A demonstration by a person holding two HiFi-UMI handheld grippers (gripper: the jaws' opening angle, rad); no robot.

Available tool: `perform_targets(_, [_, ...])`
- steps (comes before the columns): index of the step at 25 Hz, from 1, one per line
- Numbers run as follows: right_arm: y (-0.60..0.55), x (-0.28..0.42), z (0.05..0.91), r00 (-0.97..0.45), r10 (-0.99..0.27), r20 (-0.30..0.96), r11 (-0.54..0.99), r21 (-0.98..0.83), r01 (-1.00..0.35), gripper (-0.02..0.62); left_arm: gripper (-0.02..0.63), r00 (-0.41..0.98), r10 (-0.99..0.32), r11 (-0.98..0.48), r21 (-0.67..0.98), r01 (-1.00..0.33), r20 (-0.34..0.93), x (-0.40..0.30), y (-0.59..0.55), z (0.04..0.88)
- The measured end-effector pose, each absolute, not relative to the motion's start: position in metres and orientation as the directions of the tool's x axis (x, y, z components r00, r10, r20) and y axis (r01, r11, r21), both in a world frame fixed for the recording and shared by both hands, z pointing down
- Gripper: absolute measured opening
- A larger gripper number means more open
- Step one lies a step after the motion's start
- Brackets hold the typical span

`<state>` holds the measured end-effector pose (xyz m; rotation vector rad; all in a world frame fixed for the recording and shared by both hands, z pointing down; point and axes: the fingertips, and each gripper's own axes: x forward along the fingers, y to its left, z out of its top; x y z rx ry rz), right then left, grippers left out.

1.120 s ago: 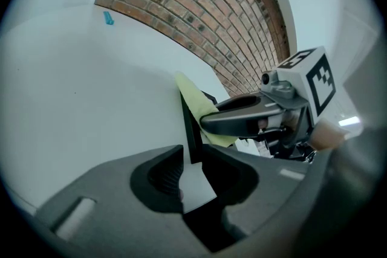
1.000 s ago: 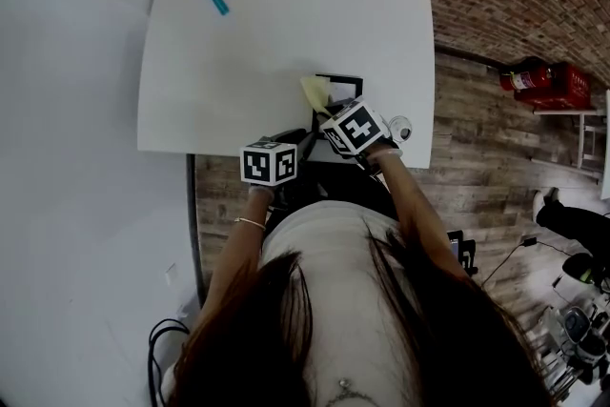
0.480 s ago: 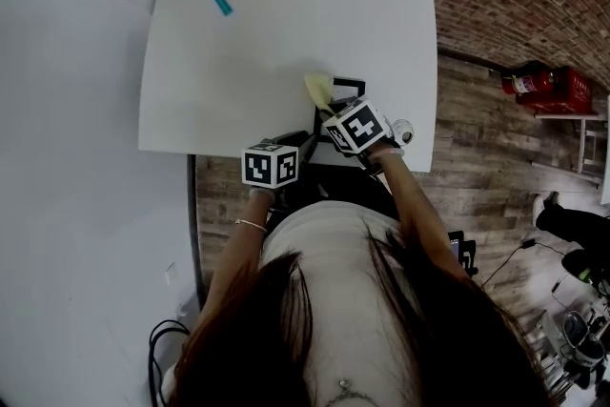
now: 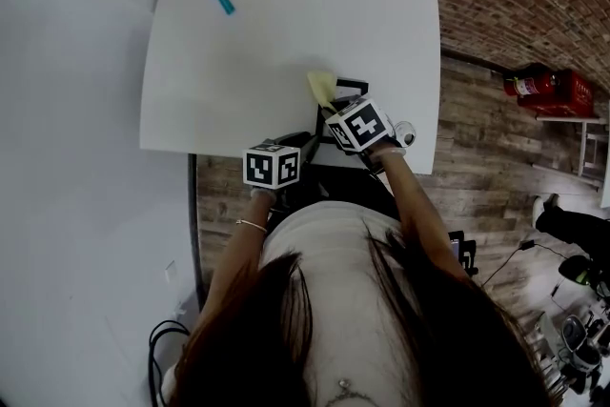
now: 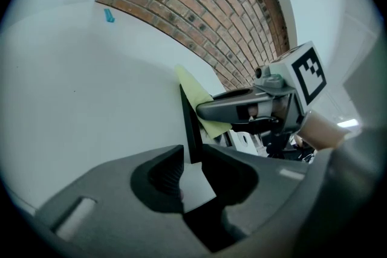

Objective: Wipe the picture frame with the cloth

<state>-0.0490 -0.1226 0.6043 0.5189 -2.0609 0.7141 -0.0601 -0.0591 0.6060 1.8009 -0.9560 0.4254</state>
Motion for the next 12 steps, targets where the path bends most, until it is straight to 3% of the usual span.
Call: perform_targets(12, [-0.136, -0.049, 0.604, -0.53, -0.126, 0.839, 0.734, -0.281, -0.619, 0.04, 0.089, 0.631, -0.407, -0.171, 0.623, -0.763, 0.661, -0.059, -0.059, 0.607])
